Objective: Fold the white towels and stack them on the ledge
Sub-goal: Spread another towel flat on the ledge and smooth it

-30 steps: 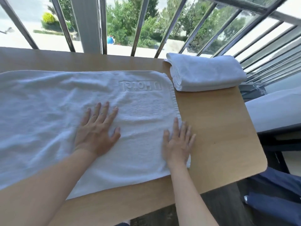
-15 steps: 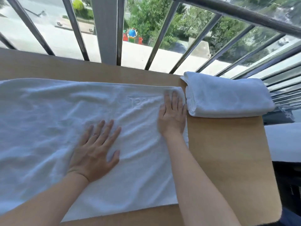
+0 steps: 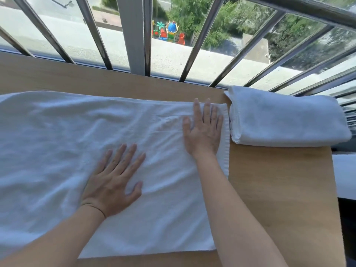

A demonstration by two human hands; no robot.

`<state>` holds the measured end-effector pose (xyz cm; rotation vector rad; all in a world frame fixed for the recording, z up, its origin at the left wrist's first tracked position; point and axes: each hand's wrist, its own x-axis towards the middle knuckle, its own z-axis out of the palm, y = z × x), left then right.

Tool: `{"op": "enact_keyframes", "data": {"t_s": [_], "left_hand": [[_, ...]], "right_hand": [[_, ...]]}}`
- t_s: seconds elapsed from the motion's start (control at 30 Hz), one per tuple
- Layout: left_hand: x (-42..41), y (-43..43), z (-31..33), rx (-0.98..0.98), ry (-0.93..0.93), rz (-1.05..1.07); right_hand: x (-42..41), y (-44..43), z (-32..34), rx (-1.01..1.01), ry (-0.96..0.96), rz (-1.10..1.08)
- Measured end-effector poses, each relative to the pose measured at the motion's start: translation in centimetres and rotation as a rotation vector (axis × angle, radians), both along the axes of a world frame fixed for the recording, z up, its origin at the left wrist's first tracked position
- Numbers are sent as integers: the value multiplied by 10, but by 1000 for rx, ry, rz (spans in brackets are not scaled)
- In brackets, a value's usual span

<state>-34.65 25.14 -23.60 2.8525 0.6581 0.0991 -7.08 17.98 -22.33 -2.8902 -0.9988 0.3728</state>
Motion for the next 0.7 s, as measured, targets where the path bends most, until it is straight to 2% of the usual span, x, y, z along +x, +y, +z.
{"op": "enact_keyframes", "data": {"t_s": [0.07, 0.13, 0.27, 0.37, 0.47, 0.53, 0.6, 0.67, 0.7], "left_hand": [[2, -1, 0, -4, 2, 6], [3, -2, 1, -12, 8, 16], [1, 0, 3, -18, 54, -6], [-2, -1, 5, -49, 51, -17], [-2, 0, 11, -128, 37, -39], [-4, 3, 19, -244, -34, -33], [-12, 6, 28, -481, -203, 31], [-27, 10, 35, -697, -369, 123], [-38, 14, 37, -723, -417, 148]], "right_hand": [[-4, -2, 5, 10, 42, -40], [-31, -7, 10, 109, 56, -75], [-138, -40, 18, 359, 59, 72], [-190, -93, 8, 210, 47, 52], [-177, -122, 2, 43, 1, -102], [-169, -120, 8, 23, 14, -293], [-180, -100, 16, 73, 21, -406], [-211, -64, 21, 177, 7, -342], [-231, -44, 23, 232, 10, -279]]}}
